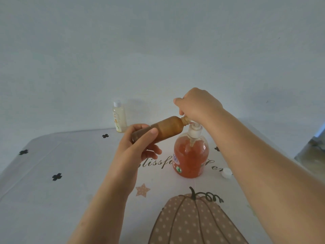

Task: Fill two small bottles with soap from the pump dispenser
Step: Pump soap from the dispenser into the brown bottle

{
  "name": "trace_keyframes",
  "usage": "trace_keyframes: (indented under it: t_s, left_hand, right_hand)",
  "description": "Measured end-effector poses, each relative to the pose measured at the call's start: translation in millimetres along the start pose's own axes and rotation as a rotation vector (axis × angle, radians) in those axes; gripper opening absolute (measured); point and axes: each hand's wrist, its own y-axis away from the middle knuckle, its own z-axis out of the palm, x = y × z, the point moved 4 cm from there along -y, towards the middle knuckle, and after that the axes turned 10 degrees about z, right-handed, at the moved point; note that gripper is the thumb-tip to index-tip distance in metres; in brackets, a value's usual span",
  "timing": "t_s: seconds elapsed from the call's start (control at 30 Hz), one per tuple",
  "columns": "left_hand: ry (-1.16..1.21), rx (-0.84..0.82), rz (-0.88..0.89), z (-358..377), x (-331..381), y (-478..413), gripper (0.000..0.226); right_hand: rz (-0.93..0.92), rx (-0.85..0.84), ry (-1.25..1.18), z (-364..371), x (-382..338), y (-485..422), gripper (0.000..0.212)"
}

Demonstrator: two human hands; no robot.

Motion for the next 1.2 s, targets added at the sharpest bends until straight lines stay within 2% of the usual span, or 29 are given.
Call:
trace_keyframes:
  t_s: [0.23, 0.5, 0.8, 1.2]
  left_hand:
    - [-0.054, 0.02, 0.02, -4.0, -1.1, -2.5, 0.034]
    - [-0.048, 0.032, 0.009, -4.0, -2.1, -0.9, 0.032]
    - [-0.012, 0.018, 0.008, 0.2, 1.8, 1.0, 0.036]
    - [-0.004, 0.016, -0.009, -1.5, -1.4, -1.6, 0.031]
  right_hand:
    - [0.0, -0.064, 0.01, 15.0, 4.1, -3.2, 0.033]
    - [0.002, -0.065, -0.016, 14.2, 4.3, 0.1, 0.033]
    - [-0.06, 0.056, 0.082, -6.5, -4.8, 4.5, 0.029]
    - [-0.007, -0.029, 0.001, 5.6, 0.4, 0.1, 0.033]
